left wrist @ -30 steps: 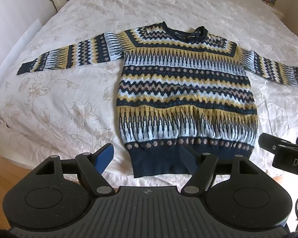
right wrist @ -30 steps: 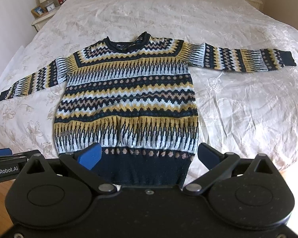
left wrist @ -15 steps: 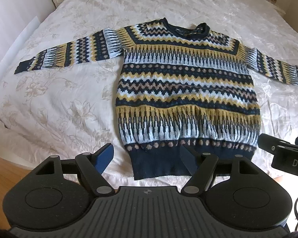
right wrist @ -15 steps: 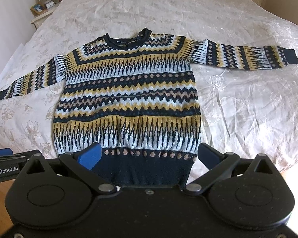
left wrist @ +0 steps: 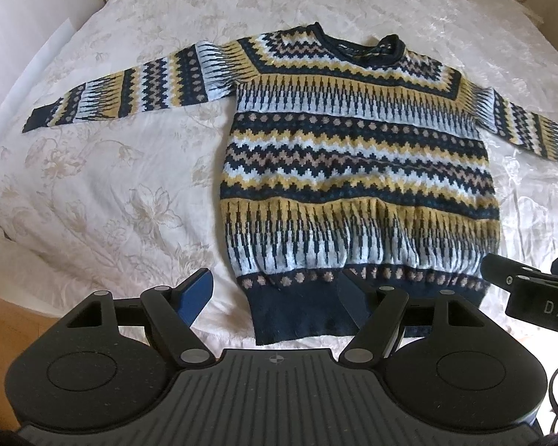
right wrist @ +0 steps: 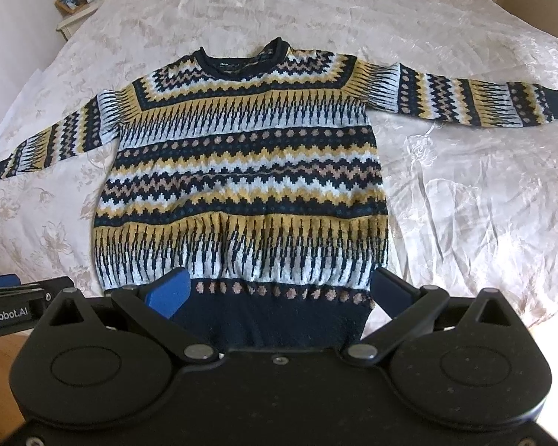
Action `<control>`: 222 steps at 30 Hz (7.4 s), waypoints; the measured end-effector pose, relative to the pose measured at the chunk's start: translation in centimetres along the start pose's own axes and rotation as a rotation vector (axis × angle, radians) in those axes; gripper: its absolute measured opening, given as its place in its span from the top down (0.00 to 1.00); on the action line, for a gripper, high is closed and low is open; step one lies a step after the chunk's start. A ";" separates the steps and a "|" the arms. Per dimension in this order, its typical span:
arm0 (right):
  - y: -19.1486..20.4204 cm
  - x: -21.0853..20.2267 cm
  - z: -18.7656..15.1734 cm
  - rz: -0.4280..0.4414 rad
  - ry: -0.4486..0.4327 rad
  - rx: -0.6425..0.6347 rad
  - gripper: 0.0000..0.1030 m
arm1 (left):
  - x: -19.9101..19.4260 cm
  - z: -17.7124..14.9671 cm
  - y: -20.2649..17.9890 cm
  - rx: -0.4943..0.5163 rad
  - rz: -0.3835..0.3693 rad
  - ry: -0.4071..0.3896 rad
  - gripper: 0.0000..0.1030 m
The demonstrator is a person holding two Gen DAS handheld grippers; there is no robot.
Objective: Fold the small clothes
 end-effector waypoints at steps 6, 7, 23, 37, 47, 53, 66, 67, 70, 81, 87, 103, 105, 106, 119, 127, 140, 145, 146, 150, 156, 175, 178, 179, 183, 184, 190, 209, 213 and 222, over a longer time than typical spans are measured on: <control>0.1 1.2 0.7 -0.002 0.026 0.002 0.01 | 1.2 0.9 0.0 0.005 -0.002 0.029 0.30; 0.1 1.4 0.8 -0.002 0.031 0.002 0.01 | 1.4 1.1 -0.1 0.006 -0.001 0.033 0.30; 0.7 4.5 5.4 -0.018 0.077 0.021 0.01 | 4.5 7.4 -0.5 0.035 -0.051 0.052 0.30; -2.0 3.7 10.5 -0.086 -0.172 0.141 0.01 | 2.6 15.0 1.1 0.026 -0.206 -0.313 0.30; -7.9 5.8 14.2 -0.098 -0.365 0.116 0.01 | 5.5 15.9 -0.3 -0.062 -0.146 -0.273 0.30; -11.0 10.3 17.6 -0.019 -0.340 0.017 0.01 | 6.0 15.0 -1.7 -0.130 -0.057 -0.210 0.30; -7.0 21.8 28.8 0.146 -0.248 -0.291 0.35 | 7.0 15.4 -1.4 -0.264 0.072 -0.150 0.30; -6.5 22.8 29.3 0.147 -0.238 -0.311 0.35 | 7.2 15.5 -1.3 -0.273 0.079 -0.145 0.30; -4.9 25.5 30.4 0.136 -0.199 -0.372 0.35 | 7.7 15.9 -1.1 -0.284 0.100 -0.129 0.30; -3.6 29.7 31.3 0.209 -0.085 -0.480 0.76 | 9.8 16.7 -1.4 -0.286 0.091 -0.083 0.30; -5.6 27.6 31.3 0.131 -0.096 -0.413 0.86 | 10.3 17.0 -2.0 -0.275 0.076 -0.082 0.30; -13.9 23.3 28.6 0.298 -0.111 -0.027 0.20 | 7.9 16.3 -3.5 -0.226 0.043 -0.139 0.30; -16.8 22.3 27.1 0.312 -0.079 0.051 0.18 | 7.8 16.1 -4.2 -0.212 0.030 -0.140 0.30; -18.1 21.9 26.2 0.308 -0.071 0.083 0.18 | 7.7 16.0 -4.6 -0.204 0.023 -0.140 0.30; -37.2 15.3 21.8 0.018 -0.157 0.291 0.18 | 7.5 14.6 -9.7 -0.144 -0.048 -0.144 0.30; -45.6 15.3 22.7 -0.185 -0.183 0.340 0.17 | 6.6 14.0 -11.0 -0.156 -0.037 -0.159 0.30; -46.6 19.0 23.2 -0.167 -0.086 0.278 0.52 | 6.0 13.3 -11.9 -0.195 -0.016 -0.160 0.30; -46.2 18.2 23.5 -0.144 -0.069 0.229 0.77 | 6.5 13.6 -13.3 -0.168 -0.047 -0.148 0.30; -46.1 17.9 23.5 -0.140 -0.068 0.224 0.78 | 6.5 13.6 -13.5 -0.159 -0.052 -0.149 0.30; -46.0 16.4 23.3 -0.152 -0.068 0.193 0.81 | 6.3 13.6 -14.0 -0.138 -0.067 -0.153 0.30; -48.7 14.6 22.1 -0.271 -0.067 0.286 0.81 | 6.2 13.1 -12.3 -0.164 -0.070 -0.157 0.30; -22.2 7.5 26.7 0.126 -0.278 0.205 0.80 | 7.1 11.7 1.8 -0.192 -0.085 -0.115 0.30; -15.2 7.7 27.6 0.189 -0.287 0.150 0.80 | 7.1 11.8 4.9 -0.168 -0.048 -0.117 0.30; -13.2 7.9 27.9 0.211 -0.286 0.137 0.80 | 7.1 11.9 5.8 -0.159 -0.037 -0.117 0.30; -4.7 9.6 28.4 0.294 -0.271 0.084 0.80 | 7.2 12.0 9.3 -0.143 -0.006 -0.110 0.30; -2.9 10.1 28.5 0.312 -0.263 0.074 0.80 | 7.3 11.9 10.2 -0.147 -0.002 -0.108 0.30; 7.0 13.1 27.6 0.366 -0.214 -0.012 0.79 | 7.6 11.5 14.1 -0.168 0.013 -0.094 0.30; 15.1 14.0 20.8 0.408 -0.210 -0.069 0.22 | 9.0 12.8 15.7 -0.116 -0.055 -0.129 0.30; 12.5 14.7 19.1 0.341 -0.184 -0.044 0.00 | 10.0 13.7 14.5 -0.100 -0.146 -0.131 0.30; 5.5 17.1 15.3 0.255 -0.087 -0.003 0.00 | 12.1 15.4 10.1 -0.022 -0.177 -0.149 0.29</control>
Point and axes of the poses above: each gripper's, at about its wrist camera, not at the fingertips, and x roughly the way its jaws point, y to its left, z to its top, the point moved 1 cm from there along x, roughly the way its jaws point, and after that the axes turned 8 degrees about -z, right-handed, at the moved point
